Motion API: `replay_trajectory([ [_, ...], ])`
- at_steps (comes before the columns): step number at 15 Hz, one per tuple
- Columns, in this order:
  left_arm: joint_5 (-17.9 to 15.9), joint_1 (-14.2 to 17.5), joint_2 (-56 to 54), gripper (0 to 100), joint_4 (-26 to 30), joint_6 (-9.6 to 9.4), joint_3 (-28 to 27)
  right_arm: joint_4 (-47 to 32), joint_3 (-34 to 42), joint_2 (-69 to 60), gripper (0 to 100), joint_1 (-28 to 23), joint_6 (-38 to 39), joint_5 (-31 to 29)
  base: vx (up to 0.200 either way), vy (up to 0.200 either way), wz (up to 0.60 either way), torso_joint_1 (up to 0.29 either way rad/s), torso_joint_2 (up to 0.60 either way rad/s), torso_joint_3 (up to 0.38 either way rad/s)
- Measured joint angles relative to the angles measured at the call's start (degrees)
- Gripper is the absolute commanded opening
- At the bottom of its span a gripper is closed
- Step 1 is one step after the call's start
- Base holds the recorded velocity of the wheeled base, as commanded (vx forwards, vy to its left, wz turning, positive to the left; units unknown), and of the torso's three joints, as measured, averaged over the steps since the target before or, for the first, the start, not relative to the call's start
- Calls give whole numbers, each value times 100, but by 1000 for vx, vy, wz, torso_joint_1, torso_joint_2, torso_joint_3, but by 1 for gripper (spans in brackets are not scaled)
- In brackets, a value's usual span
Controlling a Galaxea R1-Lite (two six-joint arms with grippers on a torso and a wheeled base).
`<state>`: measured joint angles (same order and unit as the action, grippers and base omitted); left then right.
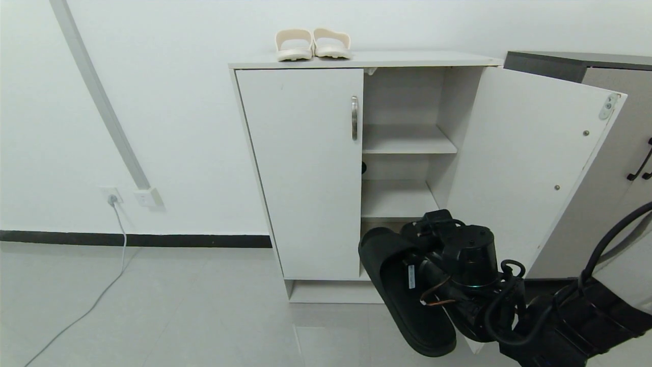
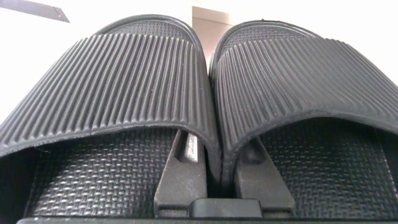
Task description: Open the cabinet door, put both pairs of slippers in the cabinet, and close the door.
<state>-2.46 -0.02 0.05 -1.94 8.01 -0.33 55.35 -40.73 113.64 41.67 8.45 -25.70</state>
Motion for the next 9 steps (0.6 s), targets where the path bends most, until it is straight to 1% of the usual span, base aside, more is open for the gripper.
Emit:
replay_trajectory([
  [1, 105, 0, -7, 0, 11, 37, 0, 0, 0, -2, 0, 6, -7, -5, 0, 0, 0, 0, 0, 0],
  [2, 460, 0, -12, 0, 35, -21, -2, 2, 0, -2, 0, 20, -9, -5, 0, 0, 0, 0, 0, 0],
  [3, 757, 0, -12, 0, 99, -180, 0, 32, 0, -2, 0, 26, -11, -6, 0, 0, 0, 0, 0, 0],
  [4, 959, 0, -12, 0, 156, -266, 12, 79, 0, -2, 0, 39, -18, -46, 0, 0, 0, 0, 0, 0],
  [5, 1005, 0, -15, 0, 165, -284, 20, 98, 10, -2, 0, 55, -24, -128, 0, 0, 0, 0, 0, 0],
  [6, 900, 0, -15, 0, 172, -293, 22, 95, 5, -2, 0, 69, -30, -196, 0, 0, 0, 0, 0, 0],
  [8, 574, 0, -16, 0, 178, -380, 23, 82, -78, 4, 0, 107, -46, -282, 0, 0, 0, 0, 0, 0],
  [9, 522, 2, -16, 0, 184, -402, 26, 77, -212, 30, 0, 124, -54, -386, 0, 0, 0, 0, 0, 0],
])
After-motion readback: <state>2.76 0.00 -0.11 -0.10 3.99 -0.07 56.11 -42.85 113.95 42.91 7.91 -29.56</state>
